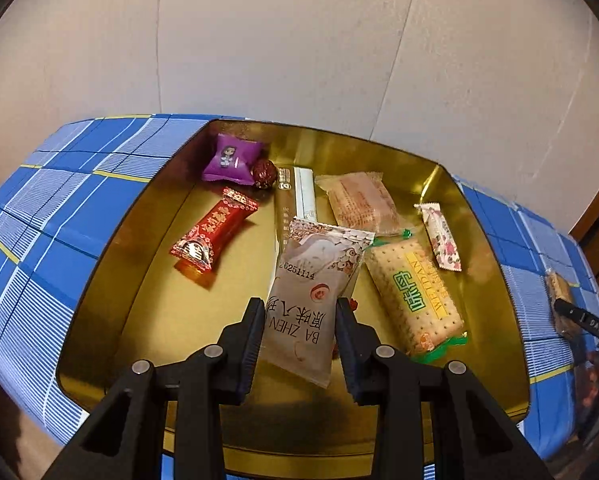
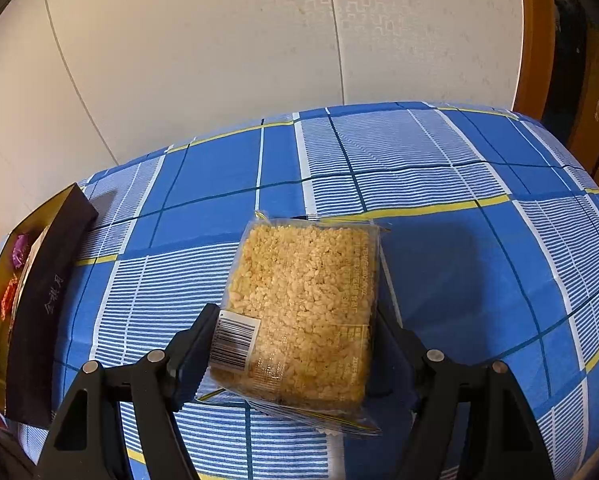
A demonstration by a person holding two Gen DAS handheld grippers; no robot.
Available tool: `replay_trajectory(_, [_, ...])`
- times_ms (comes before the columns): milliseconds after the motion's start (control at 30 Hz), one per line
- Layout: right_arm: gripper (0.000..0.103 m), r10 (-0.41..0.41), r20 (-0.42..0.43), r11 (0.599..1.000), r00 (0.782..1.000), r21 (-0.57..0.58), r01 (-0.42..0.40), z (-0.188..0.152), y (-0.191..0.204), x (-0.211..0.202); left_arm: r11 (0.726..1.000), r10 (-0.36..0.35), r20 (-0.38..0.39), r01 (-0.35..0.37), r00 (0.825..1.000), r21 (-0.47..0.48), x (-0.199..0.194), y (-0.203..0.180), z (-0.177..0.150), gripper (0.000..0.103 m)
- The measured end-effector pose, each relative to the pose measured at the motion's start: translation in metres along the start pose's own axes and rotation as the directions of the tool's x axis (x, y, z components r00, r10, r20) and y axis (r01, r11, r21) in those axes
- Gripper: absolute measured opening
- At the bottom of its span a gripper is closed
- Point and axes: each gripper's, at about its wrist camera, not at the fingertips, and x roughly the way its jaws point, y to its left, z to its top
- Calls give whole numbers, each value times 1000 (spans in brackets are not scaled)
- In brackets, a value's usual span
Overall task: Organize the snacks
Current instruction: 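Carry the white pastry bag into the tray and open the left gripper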
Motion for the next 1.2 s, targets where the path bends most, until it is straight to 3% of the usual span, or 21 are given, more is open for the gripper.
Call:
replay_trajectory(567, [76,12,-1,1000,1000,17,-12,2,-5,-1,999,39,-38,-39,999,11,12,-4,-2,36])
replay_trajectory(800, [76,71,11,992,997,108,-71,2,-17,-2,999,40,-14,-40,999,5,1,4,-4,36])
replay_trajectory(1033, [76,38,4,998,999,59,-38,4,-12,-1,999,48,19,-48,999,-15,-11,12,-4,37])
replay_trajectory(1200, [76,34,5,997,999,62,-34,5,-12,-1,998,65,41,-65,997,-10,-17,15,-5,46])
